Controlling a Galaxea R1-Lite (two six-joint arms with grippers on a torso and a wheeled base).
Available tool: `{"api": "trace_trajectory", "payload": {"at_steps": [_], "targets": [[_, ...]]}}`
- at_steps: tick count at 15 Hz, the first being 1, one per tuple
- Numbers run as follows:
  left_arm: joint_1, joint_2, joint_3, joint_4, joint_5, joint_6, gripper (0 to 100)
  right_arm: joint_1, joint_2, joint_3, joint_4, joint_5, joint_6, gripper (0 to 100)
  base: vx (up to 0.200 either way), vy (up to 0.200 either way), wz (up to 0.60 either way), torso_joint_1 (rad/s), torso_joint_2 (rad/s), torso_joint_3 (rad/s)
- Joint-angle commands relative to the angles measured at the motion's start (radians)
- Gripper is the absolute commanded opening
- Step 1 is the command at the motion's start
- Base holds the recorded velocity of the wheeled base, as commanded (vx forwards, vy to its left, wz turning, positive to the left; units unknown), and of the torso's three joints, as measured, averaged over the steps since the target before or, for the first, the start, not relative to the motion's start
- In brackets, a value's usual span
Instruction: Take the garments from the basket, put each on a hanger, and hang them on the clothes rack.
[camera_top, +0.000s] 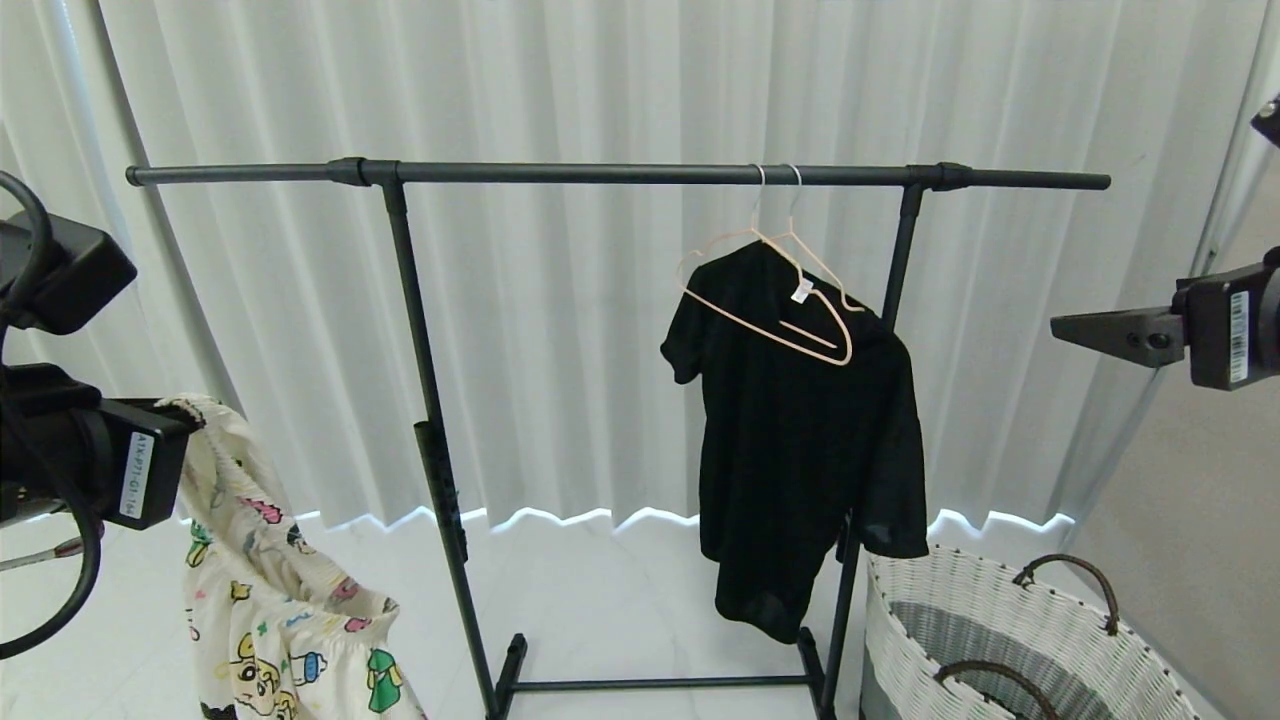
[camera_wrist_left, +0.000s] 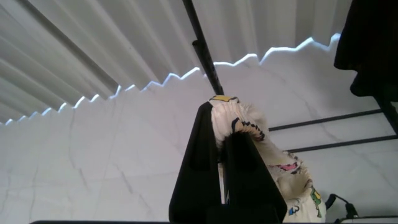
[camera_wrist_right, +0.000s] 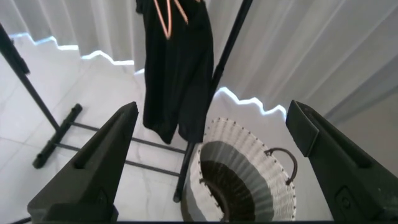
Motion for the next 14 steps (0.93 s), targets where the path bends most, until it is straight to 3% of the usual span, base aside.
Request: {"api": "trace_trajectory", "payload": {"at_steps": [1,7,10,14], "targets": [[0.004,-0.001,0.006,0.0,0.001,0.0,0,-0.004,0.048,0.0,-0.03,-0.001,-0.002,100,0.0,0.0,0.0,0.203,-0.48,-0.281],[0.004,-0.013,0.068,-0.088,0.001,0.0,0,-0.004,0.076,0.017,-0.06,-0.006,-0.008,100,0.0,0.0,0.0,0.213,-0.49,-0.281],[0.004,-0.014,0.065,-0.092,0.002,0.002,0,-0.005,0.076,0.017,-0.078,-0.006,-0.008,100,0.0,0.0,0.0,0.108,-0.23,-0.129],[0.004,-0.011,0.067,-0.092,0.002,0.0,0,-0.016,0.081,0.019,-0.09,-0.003,-0.007,100,0.0,0.2,0.0,0.022,-0.03,-0.019]]}}
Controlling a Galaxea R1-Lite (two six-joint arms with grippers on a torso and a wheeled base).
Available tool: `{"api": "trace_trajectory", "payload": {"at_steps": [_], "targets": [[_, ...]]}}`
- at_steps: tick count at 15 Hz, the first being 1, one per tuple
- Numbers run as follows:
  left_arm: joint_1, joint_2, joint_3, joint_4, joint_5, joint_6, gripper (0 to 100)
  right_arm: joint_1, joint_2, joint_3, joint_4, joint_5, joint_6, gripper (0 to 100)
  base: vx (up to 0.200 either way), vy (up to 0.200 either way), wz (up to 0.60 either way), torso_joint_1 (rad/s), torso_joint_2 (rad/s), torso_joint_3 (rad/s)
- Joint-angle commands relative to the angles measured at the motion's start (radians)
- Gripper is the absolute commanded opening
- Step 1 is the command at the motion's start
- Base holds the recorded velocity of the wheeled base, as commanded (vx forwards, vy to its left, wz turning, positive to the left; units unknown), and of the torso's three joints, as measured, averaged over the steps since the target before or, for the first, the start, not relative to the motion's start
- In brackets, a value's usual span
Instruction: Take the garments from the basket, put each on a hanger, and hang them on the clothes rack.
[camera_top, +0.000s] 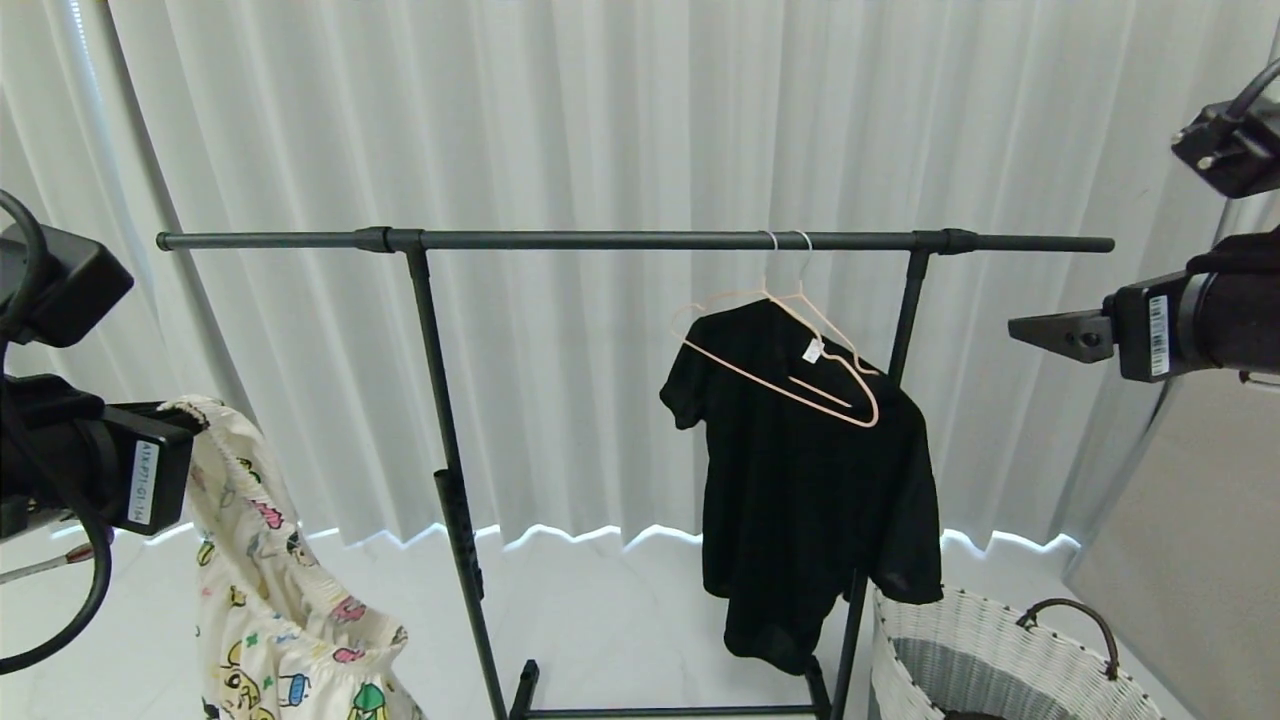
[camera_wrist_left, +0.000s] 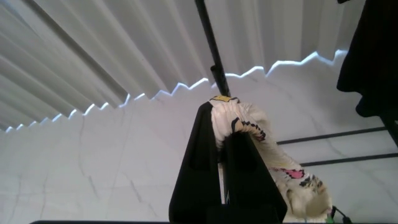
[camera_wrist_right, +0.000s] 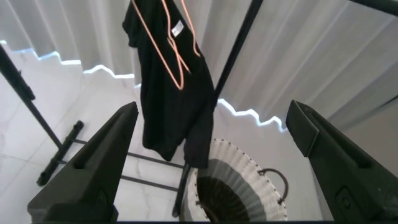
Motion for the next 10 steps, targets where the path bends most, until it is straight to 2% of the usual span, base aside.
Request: {"api": "trace_trajectory", "payload": {"at_steps": [1,4,6,10], "targets": [[-0.001,0.002,0.002,0.0,-0.001,0.0,0,-0.01,0.01,-0.001,-0.001,0.0,0.0,100,0.0,0.0,0.0,0.0,0.0,0.0],[-0.003,0.004,0.002,-0.011,-0.001,0.0,0,-0.024,0.019,-0.001,-0.01,0.002,0.0,100,0.0,0.0,0.0,0.0,0.0,0.0],[-0.003,0.005,0.0,-0.014,-0.001,0.003,0,-0.076,0.04,-0.003,-0.063,0.102,0.0,100,0.0,0.0,0.0,0.0,0.0,0.0],[-0.012,0.007,-0.001,-0.014,-0.001,0.004,0,-0.19,0.062,-0.007,-0.095,0.344,-0.045,100,0.2,0.0,0.0,-0.004,0.0,0.004]]}}
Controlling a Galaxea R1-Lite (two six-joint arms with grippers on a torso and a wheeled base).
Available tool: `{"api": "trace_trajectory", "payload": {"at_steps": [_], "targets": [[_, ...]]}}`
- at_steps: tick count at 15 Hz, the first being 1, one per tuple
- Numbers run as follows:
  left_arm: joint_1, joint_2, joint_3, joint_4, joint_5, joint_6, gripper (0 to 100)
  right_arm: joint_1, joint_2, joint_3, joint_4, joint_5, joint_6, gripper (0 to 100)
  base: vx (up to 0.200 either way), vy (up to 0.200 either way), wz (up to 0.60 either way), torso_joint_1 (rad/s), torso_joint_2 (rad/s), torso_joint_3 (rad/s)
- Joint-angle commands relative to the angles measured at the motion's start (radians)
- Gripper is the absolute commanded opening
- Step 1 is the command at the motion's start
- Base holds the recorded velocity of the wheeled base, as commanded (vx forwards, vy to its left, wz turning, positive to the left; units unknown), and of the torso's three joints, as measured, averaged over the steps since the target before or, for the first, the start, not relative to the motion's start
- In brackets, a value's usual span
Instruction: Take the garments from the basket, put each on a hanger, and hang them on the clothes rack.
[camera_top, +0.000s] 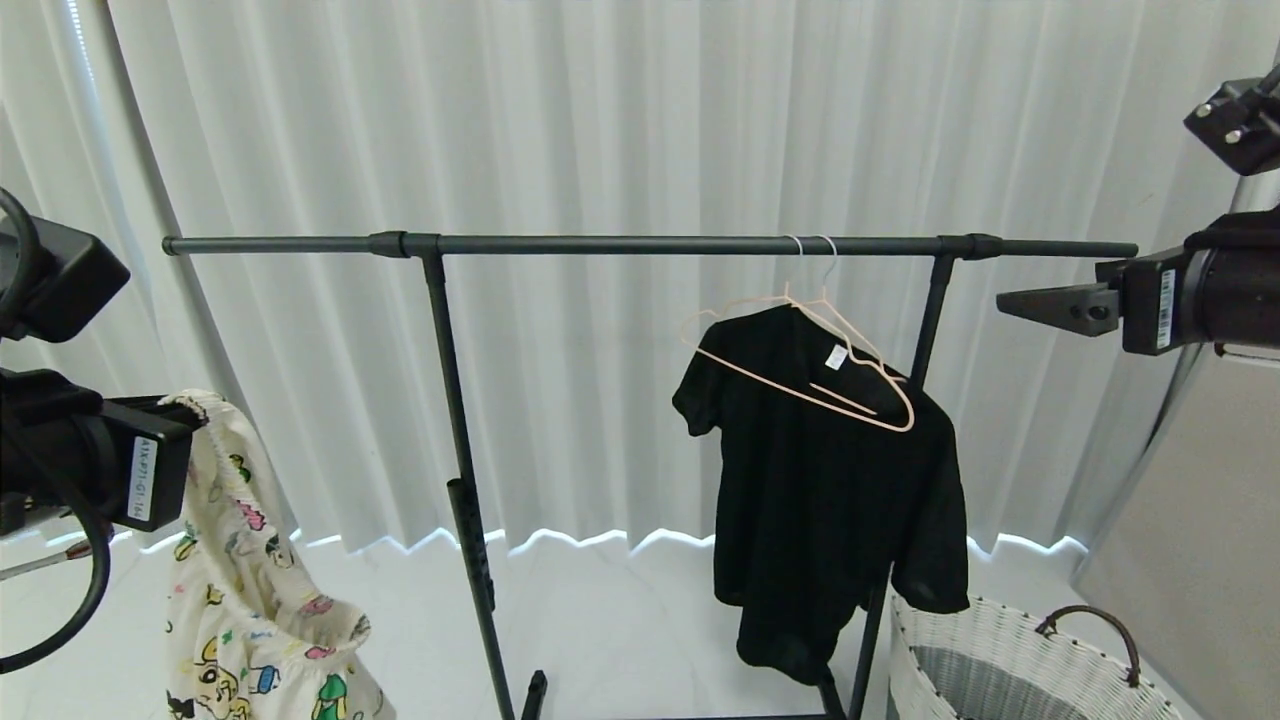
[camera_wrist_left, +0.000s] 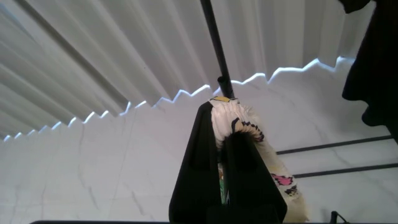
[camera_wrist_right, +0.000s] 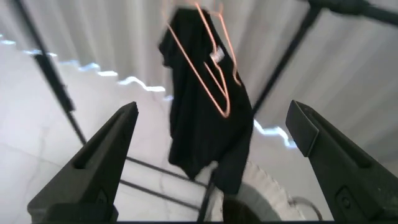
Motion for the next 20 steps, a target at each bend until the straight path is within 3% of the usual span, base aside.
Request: {"api": "trace_trajectory", "payload": {"at_steps": [1,8,11,13,17,20], "targets": [[-0.01,0.004,-0.001,0.001,0.001,0.0,0,-0.058,0.026,0.001,-0.001,0.059,-0.017,100,0.2,0.0,0.0,0.007,0.01,-0.002],[-0.018,0.03,-0.04,0.001,0.002,0.0,0,-0.068,0.103,0.006,-0.001,0.171,-0.072,100,0.2,0.0,0.0,0.006,0.0,0.001],[-0.016,0.062,-0.073,0.001,0.002,-0.002,0,-0.064,0.157,0.017,-0.016,0.174,-0.109,100,0.2,0.0,0.0,0.004,0.0,0.007],[-0.016,0.063,-0.067,0.001,0.002,-0.002,0,-0.056,0.183,0.02,-0.04,0.205,-0.111,100,0.0,0.0,0.0,0.0,0.0,0.0],[-0.016,0.063,-0.067,0.001,0.002,-0.003,0,-0.025,0.23,0.032,-0.042,0.343,-0.114,100,0.0,0.0,0.0,0.0,0.0,0.0],[-0.024,0.057,-0.066,0.001,0.001,-0.003,0,-0.013,0.31,0.032,-0.042,0.355,-0.194,100,0.0,0.0,0.0,0.0,0.0,0.0]]}}
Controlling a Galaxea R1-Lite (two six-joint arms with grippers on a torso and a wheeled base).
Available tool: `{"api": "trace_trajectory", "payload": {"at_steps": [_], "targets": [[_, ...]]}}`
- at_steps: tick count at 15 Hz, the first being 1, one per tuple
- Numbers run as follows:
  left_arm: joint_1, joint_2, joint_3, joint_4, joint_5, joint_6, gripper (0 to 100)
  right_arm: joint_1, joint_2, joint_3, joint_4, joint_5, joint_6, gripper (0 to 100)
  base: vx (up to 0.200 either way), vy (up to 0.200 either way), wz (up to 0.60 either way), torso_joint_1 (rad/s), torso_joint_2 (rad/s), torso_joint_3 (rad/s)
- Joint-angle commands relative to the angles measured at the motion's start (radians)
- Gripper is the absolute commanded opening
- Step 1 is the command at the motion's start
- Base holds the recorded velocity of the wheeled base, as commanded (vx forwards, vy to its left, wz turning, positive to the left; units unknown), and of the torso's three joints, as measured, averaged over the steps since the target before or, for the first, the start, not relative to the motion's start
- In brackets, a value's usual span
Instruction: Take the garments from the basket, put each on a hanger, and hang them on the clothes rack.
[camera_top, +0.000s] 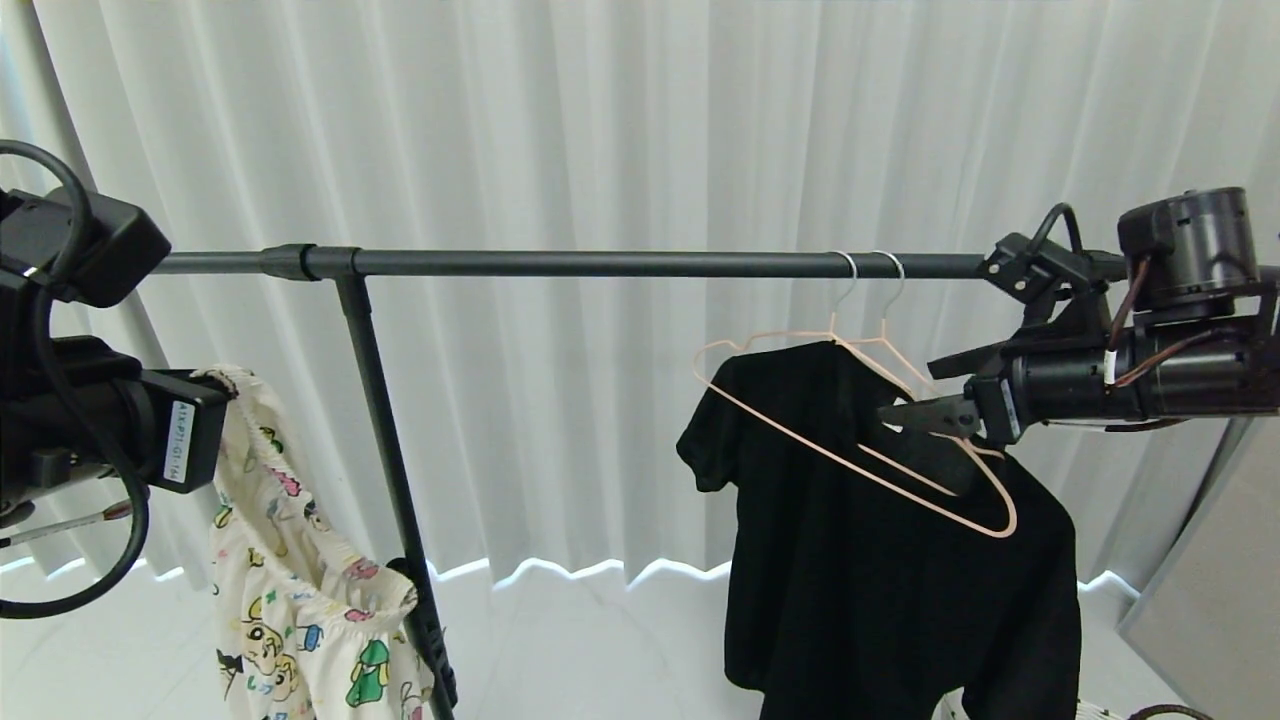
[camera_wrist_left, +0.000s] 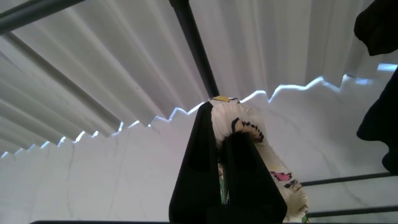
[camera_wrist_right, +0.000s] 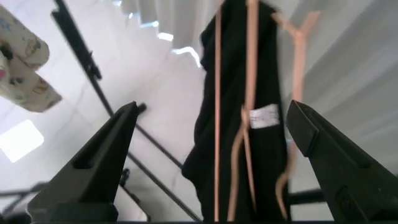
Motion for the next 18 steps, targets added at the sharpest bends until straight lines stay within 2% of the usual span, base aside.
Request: {"api": "trace_trajectory", "payload": {"at_steps": [1,3,6,9,12,14,18], "targets": [[-0.003,-0.006,-0.002,0.0,0.0,-0.001,0,0.005,0.078,-0.003,-0.001,0.002,-0.045,100,0.0,0.0,0.0,0.0,0.0,0.0],[-0.003,-0.012,0.001,-0.002,0.0,-0.003,0,0.005,0.115,-0.002,-0.001,0.013,-0.071,100,0.0,0.0,0.0,0.0,0.0,0.0],[-0.008,-0.043,0.034,0.0,0.0,-0.003,0,0.005,0.125,-0.002,-0.001,0.044,-0.074,100,0.0,0.0,0.0,0.0,0.0,0.0],[-0.009,-0.064,0.064,-0.002,0.0,-0.003,0,0.005,0.145,-0.017,-0.001,0.044,-0.071,100,0.0,0.0,0.0,0.0,0.0,0.0],[-0.011,-0.062,0.064,-0.002,-0.002,-0.003,0,0.005,0.181,-0.06,0.002,0.045,-0.043,100,0.0,0.0,0.0,0.0,0.0,0.0],[-0.011,-0.061,0.064,0.0,-0.002,-0.003,0,0.006,0.197,-0.089,0.005,0.045,0.011,100,0.0,0.0,0.0,0.0,0.0,0.0],[-0.011,-0.062,0.064,-0.002,-0.002,-0.003,0,0.008,0.214,-0.087,0.006,0.048,0.012,100,0.0,0.0,0.0,0.0,0.0,0.0]]}}
